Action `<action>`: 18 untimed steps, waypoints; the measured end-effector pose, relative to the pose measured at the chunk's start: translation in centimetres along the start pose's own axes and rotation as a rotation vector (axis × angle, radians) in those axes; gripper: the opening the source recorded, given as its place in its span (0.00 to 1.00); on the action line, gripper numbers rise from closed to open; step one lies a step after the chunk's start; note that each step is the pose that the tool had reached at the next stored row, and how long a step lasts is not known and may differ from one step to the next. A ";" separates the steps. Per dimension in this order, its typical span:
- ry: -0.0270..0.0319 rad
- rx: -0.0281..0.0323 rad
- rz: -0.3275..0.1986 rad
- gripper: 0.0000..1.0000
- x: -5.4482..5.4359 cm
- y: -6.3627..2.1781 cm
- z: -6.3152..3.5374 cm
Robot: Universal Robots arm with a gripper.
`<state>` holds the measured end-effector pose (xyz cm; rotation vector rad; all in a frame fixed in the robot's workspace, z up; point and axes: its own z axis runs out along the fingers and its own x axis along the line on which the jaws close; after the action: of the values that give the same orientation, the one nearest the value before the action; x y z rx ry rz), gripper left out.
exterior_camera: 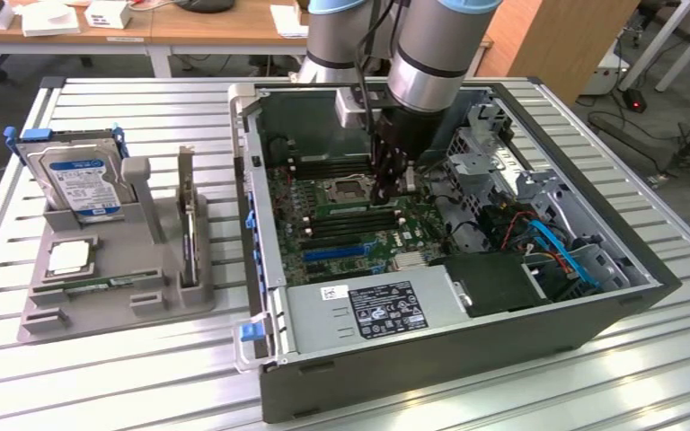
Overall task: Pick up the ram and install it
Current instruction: 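Insert the ram into the slot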
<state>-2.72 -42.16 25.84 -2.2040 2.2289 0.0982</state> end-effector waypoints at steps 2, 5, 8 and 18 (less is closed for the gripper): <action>-0.0001 0.0001 0.000 0.10 0.0 0.00 0.11; 0.0001 0.0001 0.000 0.10 0.0 -0.01 0.23; -0.0002 0.0002 0.000 0.10 0.0 -0.02 0.35; -0.0001 0.0003 -0.002 0.10 0.0 -0.03 0.71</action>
<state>-2.73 -42.16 25.12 -2.2059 2.2266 0.0979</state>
